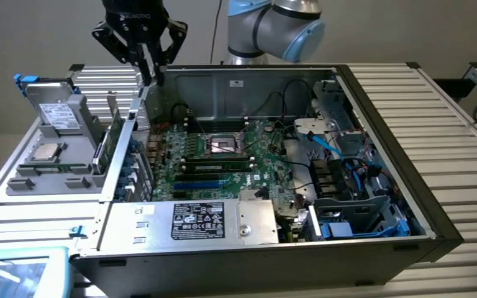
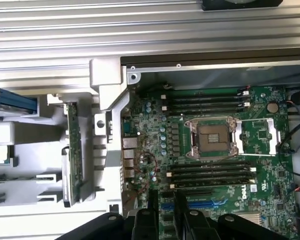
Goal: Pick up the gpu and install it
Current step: 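Reach for the gpu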
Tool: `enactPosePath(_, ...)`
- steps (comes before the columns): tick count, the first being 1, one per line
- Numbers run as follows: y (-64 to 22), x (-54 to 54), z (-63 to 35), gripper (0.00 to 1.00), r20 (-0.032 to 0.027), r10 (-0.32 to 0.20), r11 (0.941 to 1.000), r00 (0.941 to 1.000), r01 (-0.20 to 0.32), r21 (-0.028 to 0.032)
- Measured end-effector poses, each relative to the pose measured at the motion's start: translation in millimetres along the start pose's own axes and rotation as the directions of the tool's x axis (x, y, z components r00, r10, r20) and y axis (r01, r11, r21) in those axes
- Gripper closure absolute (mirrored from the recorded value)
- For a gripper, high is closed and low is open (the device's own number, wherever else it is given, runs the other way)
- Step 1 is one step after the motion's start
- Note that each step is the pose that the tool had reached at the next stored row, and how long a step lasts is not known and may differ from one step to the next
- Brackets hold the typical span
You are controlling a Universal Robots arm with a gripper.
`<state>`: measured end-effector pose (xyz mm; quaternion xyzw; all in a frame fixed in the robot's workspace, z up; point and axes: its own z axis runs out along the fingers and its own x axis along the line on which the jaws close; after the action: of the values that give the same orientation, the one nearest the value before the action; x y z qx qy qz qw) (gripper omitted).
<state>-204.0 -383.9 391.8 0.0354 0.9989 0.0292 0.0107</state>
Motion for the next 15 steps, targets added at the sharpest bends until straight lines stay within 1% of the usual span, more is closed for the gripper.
enactPosePath(2, 1.8, 8.8, 0.4, 0.71, -0.0001, 0.0, 1.0, 1.0, 0.0, 0.0)
enactPosePath(3, 2.8, 13.3, 0.6, 0.64, -0.0002, 0.0, 1.0, 1.0, 0.0, 0.0)
enactPosePath(15, 9.3, 68.5, 3.0, 0.64, -0.0005, 0.0, 1.0, 1.0, 0.0, 0.0001)
